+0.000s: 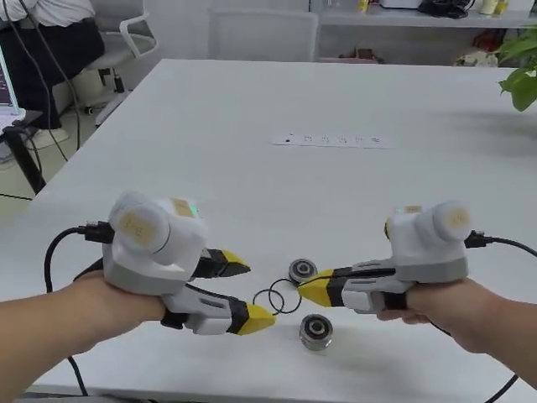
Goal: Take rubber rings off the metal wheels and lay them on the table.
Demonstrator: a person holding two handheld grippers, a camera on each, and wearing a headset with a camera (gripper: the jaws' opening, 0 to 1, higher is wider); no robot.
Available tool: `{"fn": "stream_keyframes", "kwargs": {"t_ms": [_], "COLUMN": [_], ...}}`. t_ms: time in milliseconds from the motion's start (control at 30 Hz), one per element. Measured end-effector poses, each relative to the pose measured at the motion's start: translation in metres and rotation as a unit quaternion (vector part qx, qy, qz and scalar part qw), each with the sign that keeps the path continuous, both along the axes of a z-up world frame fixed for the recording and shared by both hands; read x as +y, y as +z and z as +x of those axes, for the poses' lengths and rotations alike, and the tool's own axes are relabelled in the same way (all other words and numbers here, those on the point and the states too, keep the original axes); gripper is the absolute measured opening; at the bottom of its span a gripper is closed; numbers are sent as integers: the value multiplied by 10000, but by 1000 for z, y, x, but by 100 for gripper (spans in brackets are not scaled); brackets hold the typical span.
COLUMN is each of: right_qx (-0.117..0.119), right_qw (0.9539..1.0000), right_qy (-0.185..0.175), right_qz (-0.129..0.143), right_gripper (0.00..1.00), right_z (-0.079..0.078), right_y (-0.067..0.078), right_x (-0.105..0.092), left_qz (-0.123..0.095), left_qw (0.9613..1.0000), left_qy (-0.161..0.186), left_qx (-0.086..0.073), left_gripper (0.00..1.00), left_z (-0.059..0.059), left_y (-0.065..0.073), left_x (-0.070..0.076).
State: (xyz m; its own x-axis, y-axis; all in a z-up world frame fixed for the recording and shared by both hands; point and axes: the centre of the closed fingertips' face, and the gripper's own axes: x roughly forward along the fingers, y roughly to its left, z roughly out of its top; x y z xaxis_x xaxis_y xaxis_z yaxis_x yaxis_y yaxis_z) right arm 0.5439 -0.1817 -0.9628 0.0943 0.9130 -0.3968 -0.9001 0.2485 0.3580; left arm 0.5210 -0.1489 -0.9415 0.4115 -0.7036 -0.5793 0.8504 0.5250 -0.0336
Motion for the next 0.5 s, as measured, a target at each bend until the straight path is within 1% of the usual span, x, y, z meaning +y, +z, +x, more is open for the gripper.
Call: {"fn": "stream_keyframes", "kwargs": {"t_ms": [67, 200, 500], "right_qx": [13, 27, 97], "right_qw": [10000, 10000, 9997], "right_qy": [7, 0, -127], "right_qz": [-13, -49, -189], "right_gripper": [0, 0, 0], "right_z": [1, 3, 13], "right_y": [-2, -5, -16], "right_x": [5, 12, 19], "left_qz": [-6, -22, -57], "left_qw": [10000, 9999, 9997], "left_qy": [40, 121, 232], "left_qx": [30, 14, 56], "left_gripper": [53, 56, 64], "left_z": [-1, -2, -4], "left_y": [0, 1, 2], "left_x": [4, 11, 20]}}
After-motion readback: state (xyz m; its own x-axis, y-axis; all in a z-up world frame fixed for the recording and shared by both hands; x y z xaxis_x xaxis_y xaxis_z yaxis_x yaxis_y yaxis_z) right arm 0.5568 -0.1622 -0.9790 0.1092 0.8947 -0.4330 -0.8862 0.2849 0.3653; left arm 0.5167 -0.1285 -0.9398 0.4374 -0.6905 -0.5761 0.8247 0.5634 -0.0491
